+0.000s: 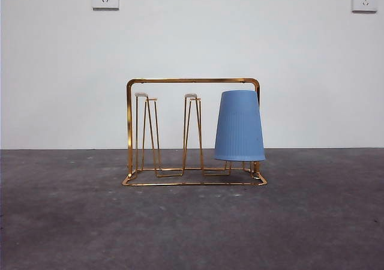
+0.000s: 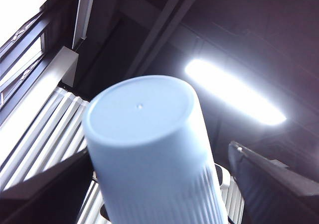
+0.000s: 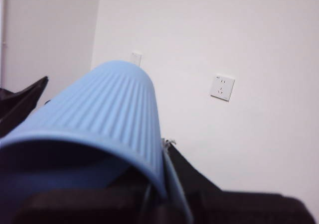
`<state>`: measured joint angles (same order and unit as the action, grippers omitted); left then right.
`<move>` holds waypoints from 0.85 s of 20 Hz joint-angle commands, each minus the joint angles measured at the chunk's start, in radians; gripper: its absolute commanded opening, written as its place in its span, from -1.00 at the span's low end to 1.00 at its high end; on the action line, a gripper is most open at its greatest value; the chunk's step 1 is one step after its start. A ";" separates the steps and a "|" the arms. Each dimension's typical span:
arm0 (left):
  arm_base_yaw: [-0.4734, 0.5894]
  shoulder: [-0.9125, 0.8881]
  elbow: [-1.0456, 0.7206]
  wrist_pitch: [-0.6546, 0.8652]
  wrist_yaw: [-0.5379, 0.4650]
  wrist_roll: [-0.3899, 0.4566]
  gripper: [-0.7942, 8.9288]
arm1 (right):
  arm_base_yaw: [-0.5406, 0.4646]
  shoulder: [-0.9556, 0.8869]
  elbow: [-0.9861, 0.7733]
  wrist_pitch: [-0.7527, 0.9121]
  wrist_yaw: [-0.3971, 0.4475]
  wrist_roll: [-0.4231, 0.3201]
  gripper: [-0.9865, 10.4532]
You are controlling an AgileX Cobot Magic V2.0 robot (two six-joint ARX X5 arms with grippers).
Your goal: Pick up cup 1,put cup 1 in the cup rack,pick up cup 2,put cup 2 in the cup rack
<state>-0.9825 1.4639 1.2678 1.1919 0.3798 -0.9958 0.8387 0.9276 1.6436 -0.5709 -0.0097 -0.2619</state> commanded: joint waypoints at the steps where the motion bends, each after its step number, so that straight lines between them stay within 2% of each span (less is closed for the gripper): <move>1: -0.002 -0.001 -0.002 0.028 0.013 0.005 0.07 | 0.000 0.006 -0.005 -0.022 0.008 0.008 -0.84; 8: -0.002 -0.001 -0.002 -0.008 0.013 0.005 0.02 | 0.000 0.034 -0.005 -0.053 -0.001 0.018 -0.84; 10: -0.002 -0.001 -0.002 -0.018 0.020 0.005 -0.35 | 0.000 0.040 -0.005 -0.060 -0.002 0.023 -0.84; 12: -0.002 -0.001 -0.002 -0.025 0.021 0.005 -0.62 | 0.000 0.043 -0.005 -0.058 -0.002 0.023 -0.84; 14: -0.002 -0.001 -0.002 -0.024 0.021 0.005 -0.71 | 0.000 0.043 -0.005 -0.060 -0.001 0.023 -0.84; 15: -0.002 -0.001 -0.002 -0.024 0.021 0.005 -0.83 | 0.000 0.043 -0.005 -0.063 -0.001 0.023 -0.84; 17: -0.002 -0.001 -0.002 -0.024 0.021 0.005 -0.85 | 0.000 0.043 -0.005 -0.082 -0.002 0.023 -0.83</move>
<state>-0.9783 1.4643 1.2678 1.1461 0.3809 -0.9962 0.8413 0.9592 1.6459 -0.6338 -0.0296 -0.2436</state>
